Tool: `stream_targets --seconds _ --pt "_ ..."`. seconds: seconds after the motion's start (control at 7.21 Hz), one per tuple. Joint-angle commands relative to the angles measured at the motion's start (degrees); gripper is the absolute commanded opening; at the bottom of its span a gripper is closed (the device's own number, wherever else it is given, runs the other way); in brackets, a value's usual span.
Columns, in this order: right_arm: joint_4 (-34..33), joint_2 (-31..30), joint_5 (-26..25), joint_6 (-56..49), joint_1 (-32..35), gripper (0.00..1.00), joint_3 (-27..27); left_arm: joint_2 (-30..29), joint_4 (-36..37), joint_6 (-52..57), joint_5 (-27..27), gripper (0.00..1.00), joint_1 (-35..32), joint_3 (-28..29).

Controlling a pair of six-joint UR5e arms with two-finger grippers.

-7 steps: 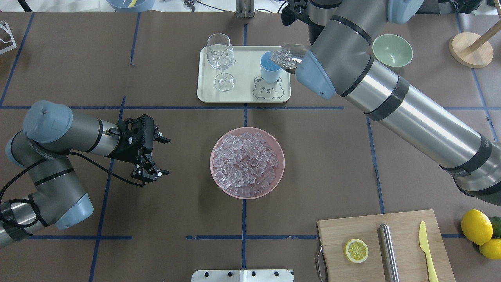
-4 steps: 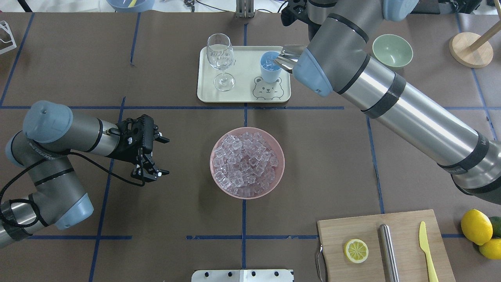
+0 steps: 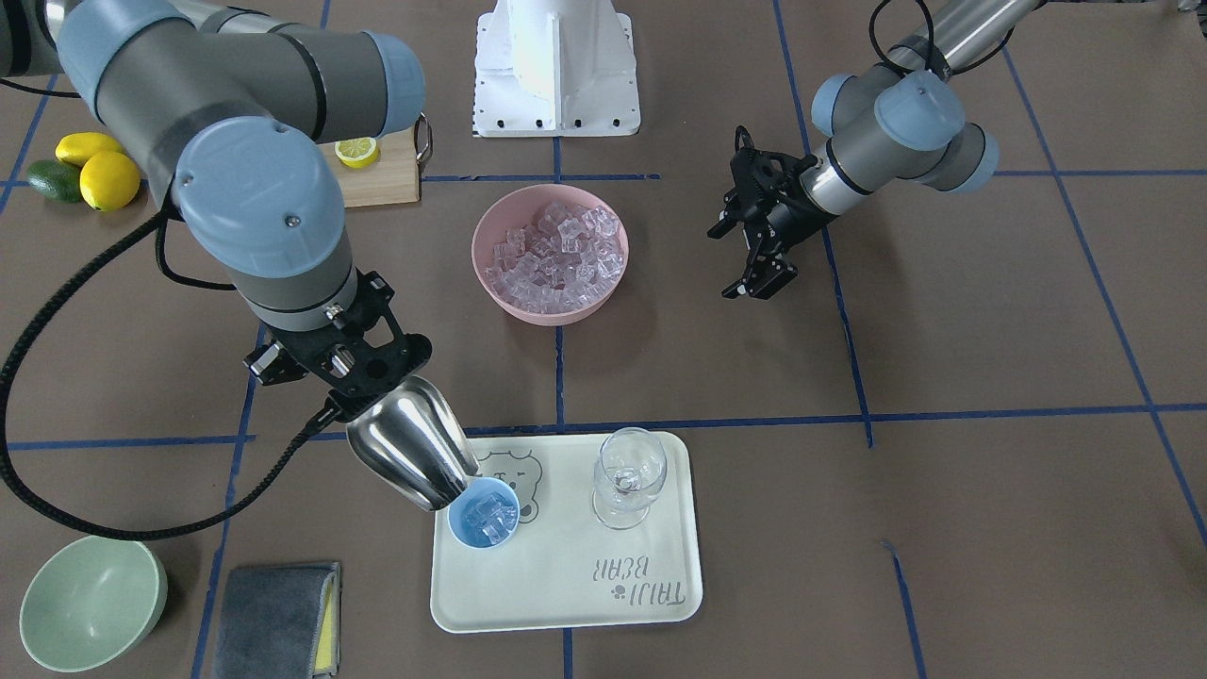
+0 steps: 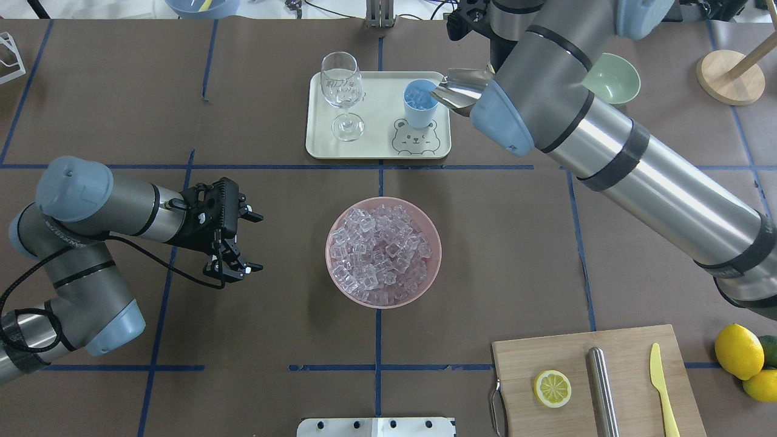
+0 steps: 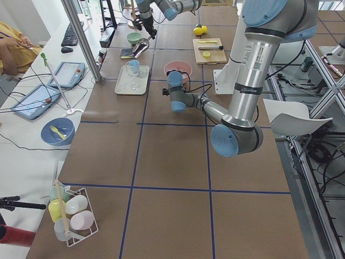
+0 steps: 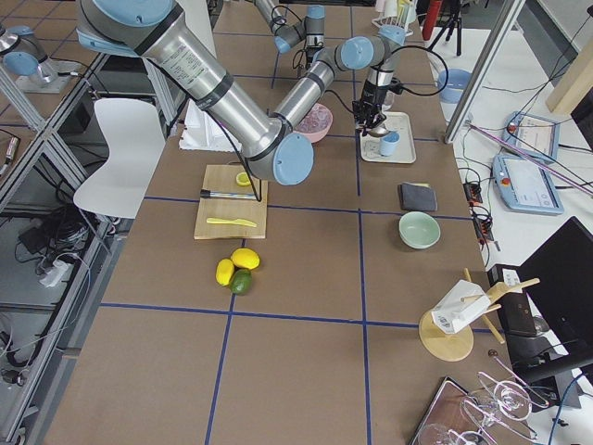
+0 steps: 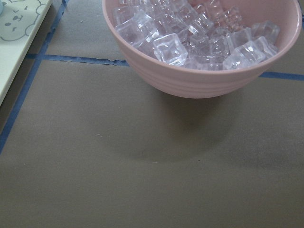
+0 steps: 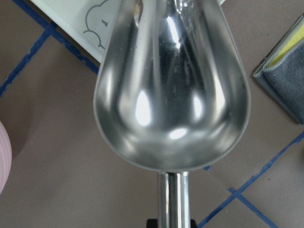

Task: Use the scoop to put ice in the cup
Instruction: 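Tilt the scoop over the blue cup with the right gripper to pour ice, then carry the empty scoop back toward its starting spot with the right gripper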

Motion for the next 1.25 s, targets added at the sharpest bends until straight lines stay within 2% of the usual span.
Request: stream_targets --seconds 0.0,0.28,0.42,0.55,0.83,0.97,1.11 --pt "1.08 -9.61 -0.06 12.88 -0.5 0.0 12.89 -0.04 0.07 0.13 -0.41 1.0 -0.04 -0.04" --pt "9.12 -21.36 -0.14 27.82 -0.42 0.0 21.95 -0.13 0.24 0.21 -0.41 1.0 -0.04 -0.04" --pt "15.7 -26.12 -0.67 37.73 -0.33 0.0 24.17 -0.04 0.33 0.21 -0.41 1.0 -0.12 -0.04" --pt "24.46 -33.39 -3.98 48.01 -0.85 0.0 26.72 -0.04 0.59 0.21 -0.24 1.0 -0.21 -0.04" --pt "47.46 -50.69 -4.89 52.77 -1.82 0.0 25.96 0.48 0.86 0.13 -0.32 1.0 -1.44 -0.04" --pt "52.54 -54.87 -5.93 52.95 -3.13 0.0 25.43 0.57 0.86 0.21 -0.41 1.0 -1.62 -0.04" --pt "52.85 -56.56 -8.9 53.47 -5.93 0.0 25.51 0.58 0.86 0.21 -0.41 1.0 -1.62 -0.13"
